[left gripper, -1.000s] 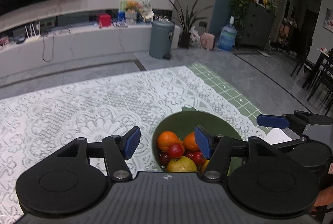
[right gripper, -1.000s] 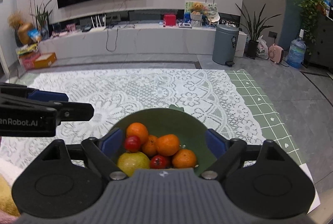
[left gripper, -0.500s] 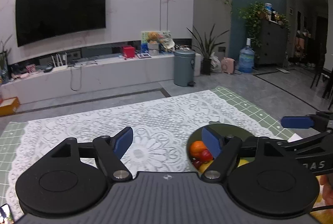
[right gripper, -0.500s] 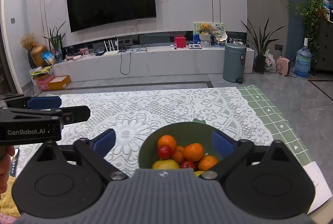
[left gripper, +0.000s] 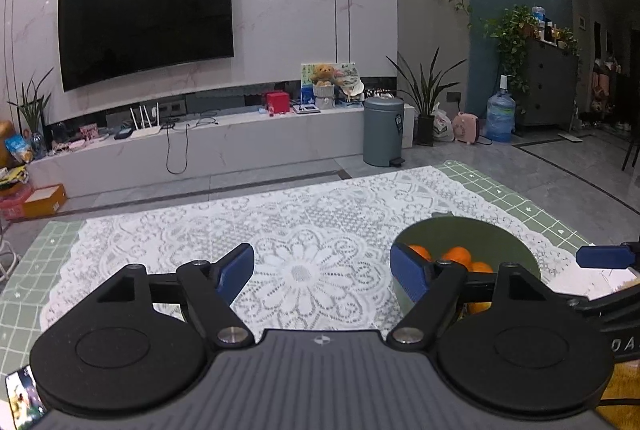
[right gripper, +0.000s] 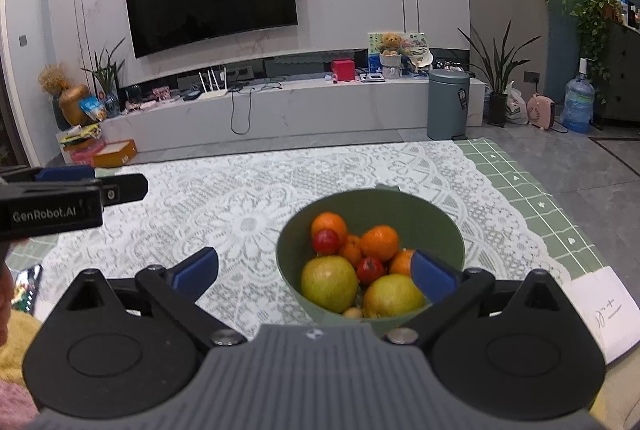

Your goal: Organize fruits

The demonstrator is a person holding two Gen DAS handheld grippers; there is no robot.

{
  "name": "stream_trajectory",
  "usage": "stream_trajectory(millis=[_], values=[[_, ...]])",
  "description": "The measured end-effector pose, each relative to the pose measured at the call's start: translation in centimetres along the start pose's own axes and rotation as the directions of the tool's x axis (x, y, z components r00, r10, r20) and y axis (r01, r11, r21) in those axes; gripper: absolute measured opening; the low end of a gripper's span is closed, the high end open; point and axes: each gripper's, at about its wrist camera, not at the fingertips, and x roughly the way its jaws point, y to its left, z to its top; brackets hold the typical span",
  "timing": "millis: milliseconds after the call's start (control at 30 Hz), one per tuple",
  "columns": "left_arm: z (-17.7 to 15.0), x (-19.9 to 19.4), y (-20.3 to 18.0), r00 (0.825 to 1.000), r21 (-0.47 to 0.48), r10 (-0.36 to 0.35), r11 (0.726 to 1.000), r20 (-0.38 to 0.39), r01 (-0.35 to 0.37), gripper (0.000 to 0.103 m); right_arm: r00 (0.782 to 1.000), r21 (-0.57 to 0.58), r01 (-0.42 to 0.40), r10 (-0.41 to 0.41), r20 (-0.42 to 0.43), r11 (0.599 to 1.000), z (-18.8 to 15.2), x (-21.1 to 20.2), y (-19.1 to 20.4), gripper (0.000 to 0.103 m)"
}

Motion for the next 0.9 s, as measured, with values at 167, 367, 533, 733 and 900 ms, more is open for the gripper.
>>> stream_trajectory(millis=[167,367,533,733,900], values=[[-1.0,0.5,0.2,0.999,-0.019,0.006,1.0,-0.036,-0.006,0.091,0.999,-0.008,0.031,-0.031,-0.015,0.999,-0.9,0.8,0.1,0.099],[-2.4,1.2,0.1,0.997,-0.029,0.02,0.999,-0.073,-0.022,0.091,0.999,0.031,0.041,-0.041,-0.018,0.999,-1.3,1.8,-0.7,0.099],[-3.2,2.0,-0.7,0.994,0.003,0.038,0.999,-0.101,-0.038,0.091,0.999,0.013,0.039,-0.039,-0.019,0.999,-1.9,2.4,-0.6,0.099],[-4.0,2.8,-1.3,0.989,0.026,0.052,0.998,-0.137,-0.049,0.091,0.998,0.015,0.043,-0.043,-0.039,0.999,-2.3,3.3,-0.8,0.099],[-4.5,3.1,-1.4,0.985,0.041,0.055,0.998,-0.165,-0.049,0.091,0.998,-0.004,0.046,-0.046,-0.05,0.999,-2.4,3.8,-0.5,0.099]])
